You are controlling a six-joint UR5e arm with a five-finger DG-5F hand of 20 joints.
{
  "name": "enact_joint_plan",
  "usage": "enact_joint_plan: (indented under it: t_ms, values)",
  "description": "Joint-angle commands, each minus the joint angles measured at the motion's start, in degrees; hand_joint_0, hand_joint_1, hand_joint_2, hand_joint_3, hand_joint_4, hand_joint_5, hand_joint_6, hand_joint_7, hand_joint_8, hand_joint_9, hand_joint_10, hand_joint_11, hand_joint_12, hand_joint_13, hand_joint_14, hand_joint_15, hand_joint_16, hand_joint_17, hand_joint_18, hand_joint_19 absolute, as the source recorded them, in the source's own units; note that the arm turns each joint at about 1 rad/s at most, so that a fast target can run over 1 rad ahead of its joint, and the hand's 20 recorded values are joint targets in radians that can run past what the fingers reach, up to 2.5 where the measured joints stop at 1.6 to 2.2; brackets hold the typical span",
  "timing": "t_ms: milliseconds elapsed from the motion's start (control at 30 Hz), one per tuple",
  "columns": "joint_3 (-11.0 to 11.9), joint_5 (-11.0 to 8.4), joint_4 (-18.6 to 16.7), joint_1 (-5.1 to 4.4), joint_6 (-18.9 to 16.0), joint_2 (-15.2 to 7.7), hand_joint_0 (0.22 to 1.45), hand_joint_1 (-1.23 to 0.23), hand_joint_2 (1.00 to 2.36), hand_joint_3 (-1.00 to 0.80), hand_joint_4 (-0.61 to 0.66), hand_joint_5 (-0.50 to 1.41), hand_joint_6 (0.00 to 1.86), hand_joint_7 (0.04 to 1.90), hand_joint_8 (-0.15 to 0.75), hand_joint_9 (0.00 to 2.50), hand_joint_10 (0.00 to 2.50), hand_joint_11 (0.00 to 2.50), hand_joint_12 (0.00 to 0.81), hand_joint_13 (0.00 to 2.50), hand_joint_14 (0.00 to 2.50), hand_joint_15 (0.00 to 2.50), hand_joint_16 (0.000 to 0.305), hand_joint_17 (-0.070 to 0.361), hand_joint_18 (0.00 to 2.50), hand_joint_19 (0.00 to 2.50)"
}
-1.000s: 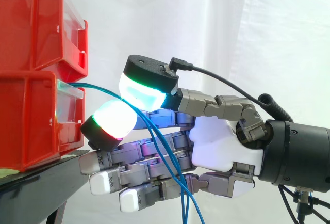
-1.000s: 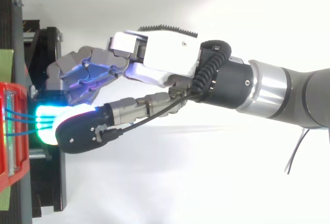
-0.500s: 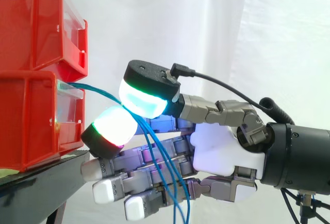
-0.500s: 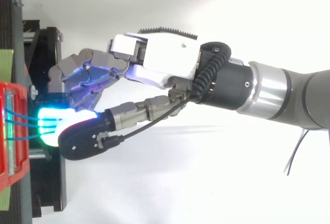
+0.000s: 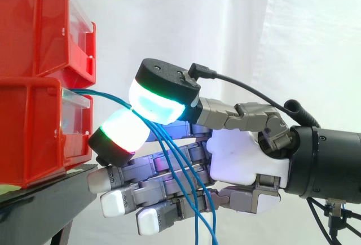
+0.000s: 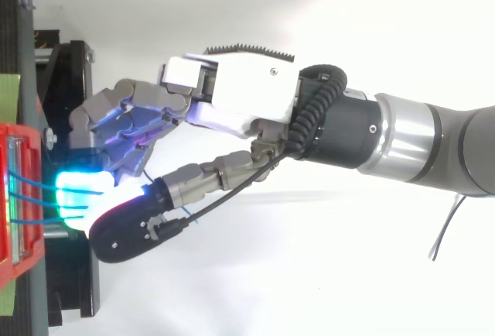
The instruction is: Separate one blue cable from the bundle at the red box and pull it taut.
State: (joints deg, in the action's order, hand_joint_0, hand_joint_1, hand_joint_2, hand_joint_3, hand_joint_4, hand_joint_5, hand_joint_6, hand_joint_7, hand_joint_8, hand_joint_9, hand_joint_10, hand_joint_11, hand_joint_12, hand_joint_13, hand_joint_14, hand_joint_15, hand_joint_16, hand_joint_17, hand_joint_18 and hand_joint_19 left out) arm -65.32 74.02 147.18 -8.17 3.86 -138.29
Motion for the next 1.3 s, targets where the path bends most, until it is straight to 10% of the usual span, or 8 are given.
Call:
enact_joint_plan:
  t_ms: [0,467,1267]
  values:
    - [0.37,0.69,1.44,0.0,-0.17,0.39,0.69,-0.83,1.01,-0.33,0.29,-0.22,0.9,1.1,0.375,0.63,0.01,0.61,0.4,0.78,0.01,0.47,0.053,0.119,0.89,0.53]
    - [0.46,0.6,8.04,-0.09,-0.25,2.41,0.79,-0.89,1.0,-0.48,0.3,-0.21,0.91,1.1,0.387,0.7,0.01,0.65,0.401,0.83,0.01,0.48,0.053,0.119,0.95,0.54]
    - [0.55,-0.28,8.48,-0.79,-1.13,2.41,0.67,-0.98,1.0,-0.5,0.33,-0.21,0.9,1.12,0.397,0.78,0.01,0.7,0.402,0.88,0.02,0.53,0.054,0.121,1.0,0.57]
